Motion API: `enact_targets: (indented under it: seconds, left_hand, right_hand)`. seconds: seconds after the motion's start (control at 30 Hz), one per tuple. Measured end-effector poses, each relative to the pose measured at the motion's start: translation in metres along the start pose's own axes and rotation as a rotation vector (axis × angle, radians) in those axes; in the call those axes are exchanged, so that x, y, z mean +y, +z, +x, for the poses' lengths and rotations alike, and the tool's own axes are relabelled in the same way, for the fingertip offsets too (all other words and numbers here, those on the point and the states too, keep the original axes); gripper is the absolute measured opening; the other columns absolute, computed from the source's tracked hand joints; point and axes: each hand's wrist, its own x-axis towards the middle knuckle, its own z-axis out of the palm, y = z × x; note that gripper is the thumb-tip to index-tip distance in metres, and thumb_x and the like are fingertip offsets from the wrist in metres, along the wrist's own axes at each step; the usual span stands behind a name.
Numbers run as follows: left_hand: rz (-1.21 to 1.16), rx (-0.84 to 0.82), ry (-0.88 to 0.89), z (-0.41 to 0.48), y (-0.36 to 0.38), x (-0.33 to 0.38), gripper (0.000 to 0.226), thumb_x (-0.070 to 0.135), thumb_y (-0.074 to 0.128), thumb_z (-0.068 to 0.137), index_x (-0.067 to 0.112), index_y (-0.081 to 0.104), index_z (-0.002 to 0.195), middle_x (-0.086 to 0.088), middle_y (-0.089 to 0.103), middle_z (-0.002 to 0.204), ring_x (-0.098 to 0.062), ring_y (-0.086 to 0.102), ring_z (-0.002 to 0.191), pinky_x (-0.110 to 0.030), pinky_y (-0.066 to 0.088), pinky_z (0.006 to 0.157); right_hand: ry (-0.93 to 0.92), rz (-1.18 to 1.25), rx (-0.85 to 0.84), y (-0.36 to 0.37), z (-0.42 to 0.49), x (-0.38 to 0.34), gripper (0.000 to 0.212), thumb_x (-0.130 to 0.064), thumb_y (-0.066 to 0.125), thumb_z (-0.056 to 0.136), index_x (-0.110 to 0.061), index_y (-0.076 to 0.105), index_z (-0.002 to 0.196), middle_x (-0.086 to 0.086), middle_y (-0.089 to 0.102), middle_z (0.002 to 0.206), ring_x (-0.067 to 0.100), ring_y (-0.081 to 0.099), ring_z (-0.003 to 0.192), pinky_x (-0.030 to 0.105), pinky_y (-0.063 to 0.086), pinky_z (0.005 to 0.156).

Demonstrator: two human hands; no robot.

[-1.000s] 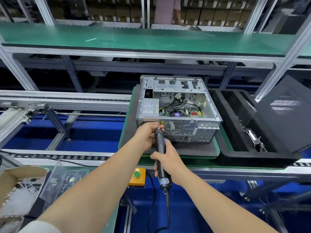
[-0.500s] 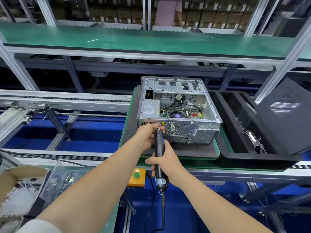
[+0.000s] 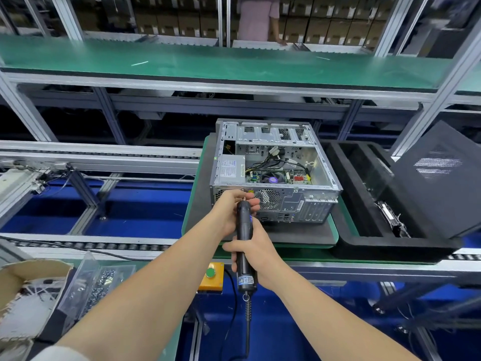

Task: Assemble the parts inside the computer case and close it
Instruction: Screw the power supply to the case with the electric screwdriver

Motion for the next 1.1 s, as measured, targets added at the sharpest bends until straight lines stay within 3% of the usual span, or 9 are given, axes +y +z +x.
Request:
enact_targets:
  seconds: [0.13,0.5,0.83,1.1]
  left_hand:
    - [-0.123,0.009,0.014,0.0025,0.0001,-0.003,0.02,0.007,0.041,0.09,-0.001,0.058,0.097,-0.01,0.063,0.074,-0.023,0.059,0.059,-0.034,0.05,0.068]
    - [-0.079,0.047,0.013,-0.0005,0.0018,-0.0014,0.018,0.009,0.046,0.092,0.0,0.059,0.103,-0.01,0.061,0.073,-0.023,0.059,0.06,-0.034,0.052,0.067]
    - [-0.044,0.092,0.003,-0.0035,0.0045,-0.0013,0.021,0.011,0.042,0.096,0.004,0.061,0.095,-0.009,0.061,0.072,-0.023,0.058,0.06,-0.035,0.051,0.067]
    - [-0.066,0.076,-0.026,-0.0004,0.0047,-0.0091,0.021,0.016,0.043,0.098,0.008,0.052,0.081,-0.008,0.055,0.067,-0.024,0.051,0.057,-0.036,0.047,0.067]
  right_hand:
    - [0.007,-0.007,0.01,0.0013,-0.0002,-0.001,0.072,0.004,0.08,0.076,-0.036,0.048,0.127,0.018,0.058,0.09,0.026,0.06,0.056,0.037,0.055,0.051]
    - [0.008,-0.007,0.021,0.0051,0.0001,-0.0045,0.068,0.007,0.077,0.079,-0.03,0.048,0.128,0.018,0.057,0.086,0.026,0.059,0.056,0.038,0.054,0.05]
    - [0.031,-0.004,0.025,0.0056,-0.0013,-0.006,0.067,0.004,0.077,0.08,-0.031,0.047,0.128,0.018,0.059,0.086,0.024,0.059,0.055,0.036,0.054,0.05]
    - [0.049,0.035,0.043,-0.0023,-0.0022,0.0003,0.055,-0.006,0.073,0.079,-0.033,0.052,0.122,0.016,0.055,0.084,0.028,0.056,0.054,0.037,0.052,0.049]
